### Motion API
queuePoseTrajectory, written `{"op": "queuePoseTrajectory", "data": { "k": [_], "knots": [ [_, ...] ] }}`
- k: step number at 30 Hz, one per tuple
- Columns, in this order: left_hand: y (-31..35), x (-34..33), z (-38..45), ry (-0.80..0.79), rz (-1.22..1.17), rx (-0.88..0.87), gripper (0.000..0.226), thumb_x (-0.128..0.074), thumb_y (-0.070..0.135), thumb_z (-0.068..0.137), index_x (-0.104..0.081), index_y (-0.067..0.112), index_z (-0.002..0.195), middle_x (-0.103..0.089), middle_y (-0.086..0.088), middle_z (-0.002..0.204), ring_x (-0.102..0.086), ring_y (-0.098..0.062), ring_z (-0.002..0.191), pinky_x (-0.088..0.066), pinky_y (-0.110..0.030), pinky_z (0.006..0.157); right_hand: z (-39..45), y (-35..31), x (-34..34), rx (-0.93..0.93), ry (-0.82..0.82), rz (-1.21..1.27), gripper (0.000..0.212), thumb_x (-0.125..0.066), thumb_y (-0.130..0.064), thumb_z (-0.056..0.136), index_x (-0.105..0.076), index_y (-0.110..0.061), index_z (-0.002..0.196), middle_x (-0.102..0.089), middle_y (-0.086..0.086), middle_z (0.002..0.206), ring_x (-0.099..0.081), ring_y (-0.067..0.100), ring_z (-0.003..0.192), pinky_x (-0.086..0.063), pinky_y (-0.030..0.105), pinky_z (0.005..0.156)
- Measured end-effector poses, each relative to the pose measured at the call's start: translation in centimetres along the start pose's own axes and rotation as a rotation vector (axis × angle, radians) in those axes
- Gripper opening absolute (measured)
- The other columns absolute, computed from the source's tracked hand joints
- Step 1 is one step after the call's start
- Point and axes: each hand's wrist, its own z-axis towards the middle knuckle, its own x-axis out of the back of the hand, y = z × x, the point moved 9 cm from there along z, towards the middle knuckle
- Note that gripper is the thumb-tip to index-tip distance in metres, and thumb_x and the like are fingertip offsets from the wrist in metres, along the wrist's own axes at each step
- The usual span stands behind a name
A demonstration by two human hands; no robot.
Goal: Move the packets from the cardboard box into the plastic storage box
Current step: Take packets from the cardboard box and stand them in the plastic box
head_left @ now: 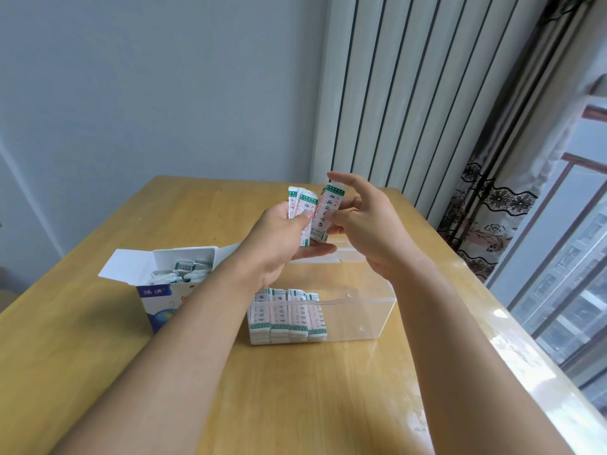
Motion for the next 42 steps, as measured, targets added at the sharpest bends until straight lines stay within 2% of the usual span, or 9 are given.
{"op": "queuePoseTrajectory", "data": {
  "k": [6, 10, 13, 19, 22, 25, 31, 38, 42],
  "knots": [
    [0.1, -0.1, -0.2, -0.032, 0.047, 0.015, 0.026, -0.045, 0.017, 0.108, -0.061, 0.013, 0.129, -0.070, -0.013, 0.117, -0.076, -0.031, 0.093, -0.064, -0.041, 0.077, -0.1, -0.3, 0.1, 0.012, 0.021, -0.049, 0.045, -0.052, 0.001, 0.099, -0.065, -0.027, 0.132, -0.069, -0.002, 0.101, -0.071, 0.017, 0.091, -0.064, 0.046, 0.074],
    [0.8, 1.2, 0.0, 0.033, 0.227, -0.030, 0.030, -0.044, 0.019, 0.109, -0.053, 0.013, 0.136, -0.069, -0.010, 0.115, -0.077, -0.031, 0.078, -0.064, -0.039, 0.072, 0.3, 0.4, 1.1, -0.025, 0.022, -0.095, 0.045, -0.053, 0.000, 0.100, -0.061, -0.028, 0.135, -0.068, -0.002, 0.105, -0.068, 0.016, 0.099, -0.063, 0.042, 0.081],
    [1.7, 2.0, 0.1, 0.105, 0.299, -0.091, 0.030, -0.042, 0.019, 0.109, -0.049, 0.013, 0.138, -0.067, -0.006, 0.113, -0.077, -0.028, 0.070, -0.064, -0.033, 0.067, 0.3, 1.6, 0.9, -0.099, -0.091, -0.241, 0.044, -0.054, 0.001, 0.099, -0.059, -0.028, 0.132, -0.070, 0.000, 0.107, -0.069, 0.020, 0.095, -0.062, 0.049, 0.079],
    [1.9, 2.1, 0.1, 0.143, 0.310, -0.131, 0.029, -0.042, 0.018, 0.109, -0.048, 0.010, 0.136, -0.067, -0.007, 0.114, -0.077, -0.025, 0.070, -0.063, -0.031, 0.064, -1.5, 3.6, -2.5, -0.219, -0.352, -0.721, 0.050, -0.042, 0.003, 0.097, -0.056, -0.023, 0.138, -0.067, 0.008, 0.126, -0.066, 0.030, 0.104, -0.057, 0.038, 0.066],
    [1.6, 2.2, 0.0, 0.145, 0.327, -0.121, 0.030, -0.042, 0.017, 0.109, -0.050, 0.009, 0.136, -0.067, -0.007, 0.113, -0.076, -0.025, 0.075, -0.063, -0.030, 0.064, -1.9, 3.6, -3.1, -0.251, -0.354, -0.745, 0.047, -0.046, -0.001, 0.099, -0.049, -0.017, 0.142, -0.063, 0.009, 0.130, -0.064, 0.030, 0.108, -0.055, 0.037, 0.076],
    [2.0, 2.8, -0.1, 0.157, 0.309, -0.137, 0.029, -0.043, 0.017, 0.108, -0.051, 0.008, 0.135, -0.067, -0.007, 0.111, -0.075, -0.024, 0.080, -0.064, -0.032, 0.067, -2.2, 3.7, -3.1, -0.289, -0.346, -0.739, 0.042, -0.051, -0.002, 0.097, -0.045, -0.016, 0.137, -0.065, 0.010, 0.123, -0.067, 0.029, 0.102, -0.059, 0.045, 0.087],
    [2.6, 3.9, -0.5, 0.155, 0.264, -0.154, 0.029, -0.044, 0.017, 0.108, -0.051, 0.008, 0.135, -0.067, -0.007, 0.109, -0.075, -0.025, 0.082, -0.064, -0.041, 0.074, -3.2, 4.1, -4.3, -0.348, -0.378, -0.819, 0.050, -0.048, 0.002, 0.094, -0.062, -0.022, 0.135, -0.068, 0.005, 0.124, -0.067, 0.027, 0.106, -0.058, 0.043, 0.092],
    [3.3, 3.4, -1.3, 0.114, 0.244, -0.180, 0.030, -0.044, 0.018, 0.108, -0.051, 0.009, 0.136, -0.068, -0.008, 0.110, -0.076, -0.024, 0.081, -0.065, -0.038, 0.072, -2.9, 5.3, -4.9, -0.400, -0.391, -0.840, 0.045, -0.060, -0.002, 0.091, -0.068, -0.026, 0.127, -0.070, 0.002, 0.114, -0.067, 0.024, 0.103, -0.058, 0.039, 0.092],
    [3.4, 3.3, -1.2, 0.100, 0.221, -0.185, 0.030, -0.044, 0.018, 0.108, -0.052, 0.009, 0.135, -0.068, -0.008, 0.108, -0.076, -0.024, 0.079, -0.065, -0.038, 0.072, -3.0, 6.1, -5.2, -0.411, -0.455, -0.836, 0.040, -0.070, -0.012, 0.090, -0.069, -0.027, 0.127, -0.068, -0.001, 0.106, -0.060, 0.015, 0.081, -0.052, 0.028, 0.077]
  ]
}}
